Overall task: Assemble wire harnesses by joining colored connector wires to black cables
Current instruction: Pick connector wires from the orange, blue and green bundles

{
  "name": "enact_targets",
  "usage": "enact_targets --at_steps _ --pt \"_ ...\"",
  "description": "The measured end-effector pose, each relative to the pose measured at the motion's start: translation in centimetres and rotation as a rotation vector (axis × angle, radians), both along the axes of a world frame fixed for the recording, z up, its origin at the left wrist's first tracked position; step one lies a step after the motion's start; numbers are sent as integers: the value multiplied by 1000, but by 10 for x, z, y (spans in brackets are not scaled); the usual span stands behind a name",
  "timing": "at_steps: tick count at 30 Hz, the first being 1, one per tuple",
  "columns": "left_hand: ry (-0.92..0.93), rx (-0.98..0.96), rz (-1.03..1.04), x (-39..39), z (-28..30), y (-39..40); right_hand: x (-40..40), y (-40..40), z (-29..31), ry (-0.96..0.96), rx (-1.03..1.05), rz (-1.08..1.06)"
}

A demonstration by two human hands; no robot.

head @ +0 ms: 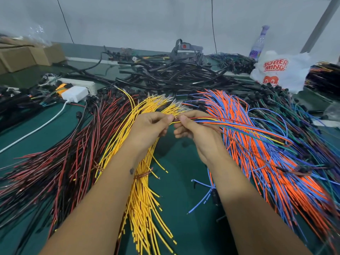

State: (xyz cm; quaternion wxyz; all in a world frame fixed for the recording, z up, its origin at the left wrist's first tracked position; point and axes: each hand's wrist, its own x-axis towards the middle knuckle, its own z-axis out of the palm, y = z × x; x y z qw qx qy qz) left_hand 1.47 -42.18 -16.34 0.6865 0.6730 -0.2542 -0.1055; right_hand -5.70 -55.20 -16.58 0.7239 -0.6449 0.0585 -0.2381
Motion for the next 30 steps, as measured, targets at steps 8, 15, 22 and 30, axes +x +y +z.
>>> enact_targets --at_steps 8,15,22,30 --pt "38 -85 141 17 0 15 -4 -19 21 -37 270 -78" --pt "19 -110 157 30 -11 20 -15 -74 74 -48 186 -262" --pt "-9 37 131 17 -16 6 -17 -104 42 178 537 -392" --pt "41 -18 165 16 -14 8 3 -52 41 13 649 -326"
